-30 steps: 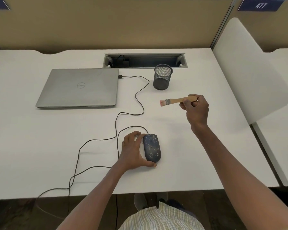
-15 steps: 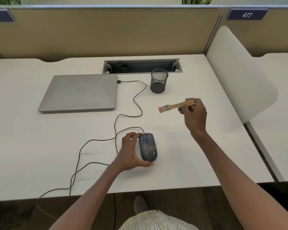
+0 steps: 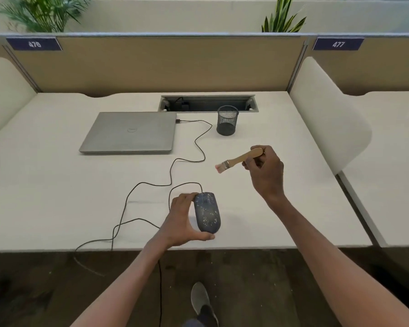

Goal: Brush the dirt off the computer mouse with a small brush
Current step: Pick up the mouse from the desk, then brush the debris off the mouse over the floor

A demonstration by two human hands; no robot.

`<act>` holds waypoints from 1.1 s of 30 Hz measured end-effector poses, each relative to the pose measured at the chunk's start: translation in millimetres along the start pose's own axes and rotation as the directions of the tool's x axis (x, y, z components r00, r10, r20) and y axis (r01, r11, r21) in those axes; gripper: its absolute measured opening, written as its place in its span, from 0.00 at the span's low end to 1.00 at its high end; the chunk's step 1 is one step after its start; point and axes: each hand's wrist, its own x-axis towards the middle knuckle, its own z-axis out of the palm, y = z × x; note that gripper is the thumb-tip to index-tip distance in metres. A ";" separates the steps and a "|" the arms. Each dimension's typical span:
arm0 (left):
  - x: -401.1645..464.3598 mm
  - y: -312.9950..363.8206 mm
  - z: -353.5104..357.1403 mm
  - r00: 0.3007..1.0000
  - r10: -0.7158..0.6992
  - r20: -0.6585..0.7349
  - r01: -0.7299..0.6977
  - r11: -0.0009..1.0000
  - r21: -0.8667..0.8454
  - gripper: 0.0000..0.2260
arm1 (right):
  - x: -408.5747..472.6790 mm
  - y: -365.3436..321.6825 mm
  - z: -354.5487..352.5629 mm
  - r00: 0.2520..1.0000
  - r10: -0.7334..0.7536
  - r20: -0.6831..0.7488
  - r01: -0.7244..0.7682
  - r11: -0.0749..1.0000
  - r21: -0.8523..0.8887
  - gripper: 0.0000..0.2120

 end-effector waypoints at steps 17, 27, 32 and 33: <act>-75.1 -25.6 -37.8 0.998 0.065 0.014 -0.065 0.998 -0.011 0.53 | -81.8 -41.6 32.6 1.000 0.019 0.007 -0.019 0.999 0.039 0.10; -129.4 -96.1 -98.8 0.953 0.191 0.236 -0.182 0.982 -0.058 0.55 | -190.0 -79.0 103.4 0.980 0.156 -0.122 -0.156 0.988 0.015 0.20; -146.0 -105.7 -107.1 0.933 0.205 0.295 -0.186 0.978 -0.090 0.53 | -225.5 -94.3 113.5 0.968 0.180 -0.175 -0.190 0.981 -0.040 0.20; -149.7 -106.1 -105.9 0.929 0.201 0.311 -0.182 0.979 -0.089 0.54 | -229.7 -95.3 112.9 0.967 0.181 -0.179 -0.193 0.980 -0.049 0.19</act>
